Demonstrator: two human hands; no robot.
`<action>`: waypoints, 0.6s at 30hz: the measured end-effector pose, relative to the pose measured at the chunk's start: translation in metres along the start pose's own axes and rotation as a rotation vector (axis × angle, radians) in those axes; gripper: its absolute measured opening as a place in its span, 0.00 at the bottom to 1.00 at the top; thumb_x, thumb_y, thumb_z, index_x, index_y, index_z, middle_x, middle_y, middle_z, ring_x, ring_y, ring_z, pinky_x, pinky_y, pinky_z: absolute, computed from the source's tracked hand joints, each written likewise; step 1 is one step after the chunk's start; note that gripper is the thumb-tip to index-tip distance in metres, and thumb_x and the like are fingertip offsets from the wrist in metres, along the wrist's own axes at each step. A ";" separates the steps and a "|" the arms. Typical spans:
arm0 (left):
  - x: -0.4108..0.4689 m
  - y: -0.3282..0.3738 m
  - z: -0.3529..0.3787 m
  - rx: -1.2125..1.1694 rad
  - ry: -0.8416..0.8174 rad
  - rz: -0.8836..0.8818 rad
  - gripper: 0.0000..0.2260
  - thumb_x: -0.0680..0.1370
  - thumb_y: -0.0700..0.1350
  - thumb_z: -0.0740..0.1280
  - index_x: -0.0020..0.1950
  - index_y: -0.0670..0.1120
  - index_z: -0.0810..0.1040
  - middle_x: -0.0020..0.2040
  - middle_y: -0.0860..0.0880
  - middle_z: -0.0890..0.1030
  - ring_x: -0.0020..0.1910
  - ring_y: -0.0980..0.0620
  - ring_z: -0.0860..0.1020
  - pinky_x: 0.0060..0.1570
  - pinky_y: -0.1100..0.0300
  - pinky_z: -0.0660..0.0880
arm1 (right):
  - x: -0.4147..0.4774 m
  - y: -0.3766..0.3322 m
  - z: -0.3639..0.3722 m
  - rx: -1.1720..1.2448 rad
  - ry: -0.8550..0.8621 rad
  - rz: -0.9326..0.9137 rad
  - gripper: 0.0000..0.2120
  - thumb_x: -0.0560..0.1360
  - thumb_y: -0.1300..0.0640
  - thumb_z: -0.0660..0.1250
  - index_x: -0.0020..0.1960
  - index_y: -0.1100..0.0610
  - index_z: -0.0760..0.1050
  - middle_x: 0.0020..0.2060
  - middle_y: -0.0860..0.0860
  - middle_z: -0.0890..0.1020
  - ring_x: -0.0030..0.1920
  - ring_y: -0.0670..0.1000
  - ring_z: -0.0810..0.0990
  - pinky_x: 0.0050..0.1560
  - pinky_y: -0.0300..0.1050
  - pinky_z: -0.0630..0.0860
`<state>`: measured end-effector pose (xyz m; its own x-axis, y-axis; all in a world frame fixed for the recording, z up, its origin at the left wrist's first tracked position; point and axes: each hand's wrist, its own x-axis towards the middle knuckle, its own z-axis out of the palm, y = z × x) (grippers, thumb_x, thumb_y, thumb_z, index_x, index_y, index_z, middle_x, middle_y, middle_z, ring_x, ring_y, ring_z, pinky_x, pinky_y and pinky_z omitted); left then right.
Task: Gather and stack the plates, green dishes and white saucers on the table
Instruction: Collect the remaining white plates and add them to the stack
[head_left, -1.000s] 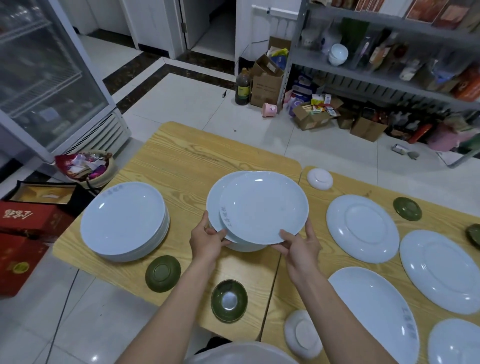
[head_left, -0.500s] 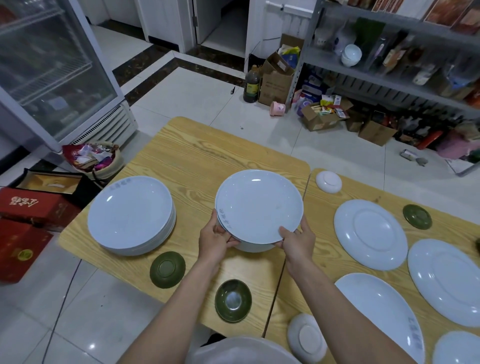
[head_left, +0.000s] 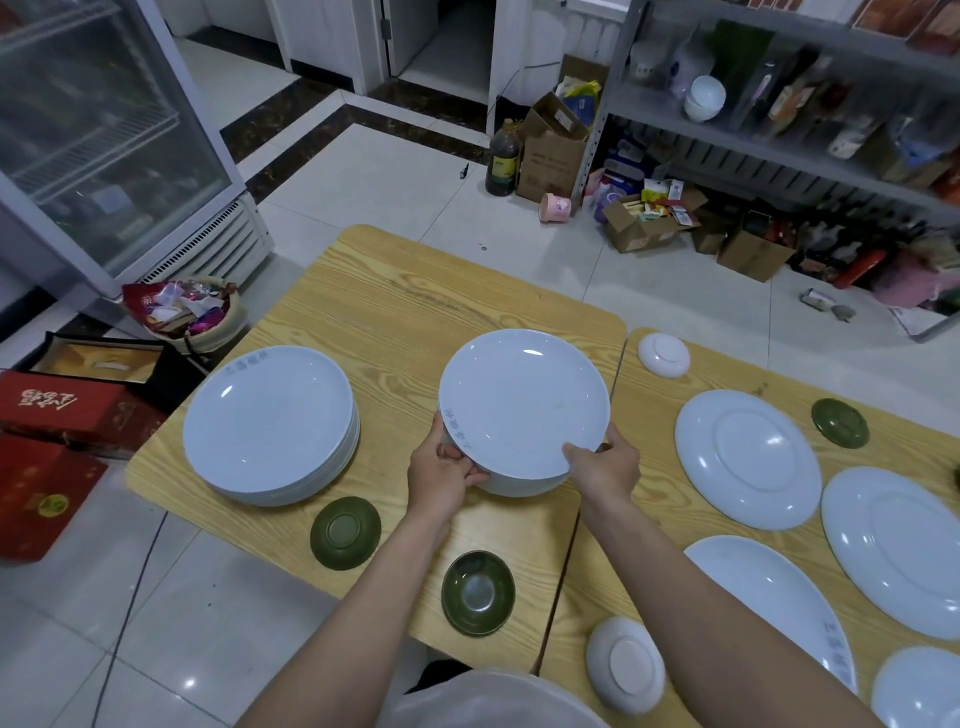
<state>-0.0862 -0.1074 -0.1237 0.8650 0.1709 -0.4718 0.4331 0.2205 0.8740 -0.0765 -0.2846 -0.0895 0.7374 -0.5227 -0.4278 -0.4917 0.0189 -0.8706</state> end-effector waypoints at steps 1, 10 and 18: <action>0.000 0.000 0.000 0.003 -0.002 0.002 0.34 0.77 0.29 0.66 0.75 0.59 0.66 0.41 0.45 0.74 0.48 0.47 0.83 0.45 0.55 0.83 | 0.001 0.001 0.000 -0.003 0.005 0.009 0.24 0.69 0.69 0.72 0.55 0.42 0.76 0.39 0.48 0.81 0.39 0.45 0.80 0.31 0.33 0.73; -0.002 0.004 -0.002 0.063 0.014 0.029 0.35 0.75 0.27 0.66 0.75 0.58 0.68 0.32 0.55 0.72 0.37 0.59 0.80 0.47 0.53 0.83 | 0.006 0.002 -0.002 -0.042 0.019 0.066 0.29 0.68 0.67 0.75 0.67 0.52 0.77 0.37 0.49 0.79 0.39 0.46 0.80 0.40 0.39 0.76; -0.030 0.021 0.018 0.517 0.095 0.276 0.19 0.80 0.37 0.64 0.71 0.46 0.75 0.49 0.49 0.79 0.46 0.52 0.80 0.44 0.69 0.74 | 0.000 0.002 -0.052 -0.093 -0.214 0.093 0.23 0.75 0.55 0.73 0.68 0.59 0.76 0.55 0.53 0.82 0.52 0.52 0.82 0.54 0.49 0.81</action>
<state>-0.0984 -0.1249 -0.0890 0.9469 0.2464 -0.2064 0.2833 -0.3366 0.8980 -0.1011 -0.3286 -0.0785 0.7635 -0.3299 -0.5552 -0.5951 -0.0255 -0.8032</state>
